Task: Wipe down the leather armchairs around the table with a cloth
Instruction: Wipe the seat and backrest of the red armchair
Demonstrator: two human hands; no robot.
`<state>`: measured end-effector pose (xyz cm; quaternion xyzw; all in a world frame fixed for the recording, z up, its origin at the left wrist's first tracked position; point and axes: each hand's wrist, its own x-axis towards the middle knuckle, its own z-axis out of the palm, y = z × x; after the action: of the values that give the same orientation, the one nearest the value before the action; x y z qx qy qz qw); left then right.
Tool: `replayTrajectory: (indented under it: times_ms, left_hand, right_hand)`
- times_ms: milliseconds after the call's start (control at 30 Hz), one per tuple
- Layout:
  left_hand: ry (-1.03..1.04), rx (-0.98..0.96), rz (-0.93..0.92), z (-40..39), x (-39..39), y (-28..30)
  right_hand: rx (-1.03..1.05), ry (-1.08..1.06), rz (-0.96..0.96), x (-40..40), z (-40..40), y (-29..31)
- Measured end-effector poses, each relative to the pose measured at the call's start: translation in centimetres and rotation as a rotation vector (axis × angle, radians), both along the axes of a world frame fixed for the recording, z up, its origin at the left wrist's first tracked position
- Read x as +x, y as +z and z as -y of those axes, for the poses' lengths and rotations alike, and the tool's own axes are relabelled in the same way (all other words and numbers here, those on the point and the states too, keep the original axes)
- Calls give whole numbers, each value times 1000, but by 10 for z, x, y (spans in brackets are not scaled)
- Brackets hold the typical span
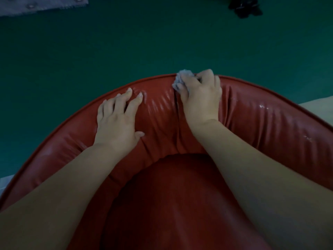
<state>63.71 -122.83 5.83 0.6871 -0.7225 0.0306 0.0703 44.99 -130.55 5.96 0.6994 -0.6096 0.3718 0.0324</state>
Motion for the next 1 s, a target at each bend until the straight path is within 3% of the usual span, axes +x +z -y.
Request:
replayTrajectory:
  times_ms: [233,367,467,567,733,867,1000]
  left_hand:
    - [8,-8,1,2,-1,-2]
    - [15,-14,15,2,-1,-5]
    - [15,-16,22,3,-1,-5]
    - [16,-5,29,3,-1,-4]
    - [15,-11,13,6,0,-4]
    - [15,-17,8,9,2,-7]
    - [21,-29,15,7,1,-9]
  right_hand:
    - [79,117,9,-30,-83,-45]
    - [-42,128,13,-24,-36,-13]
    - [3,38,-53,-16,2,0]
    - [17,-24,-47,-25,-14,-15]
    - [49,63,-59,-54,-66,-32]
    - [-25,45,0,-63,-28,0]
    - [59,-20,-63,-60,2,3]
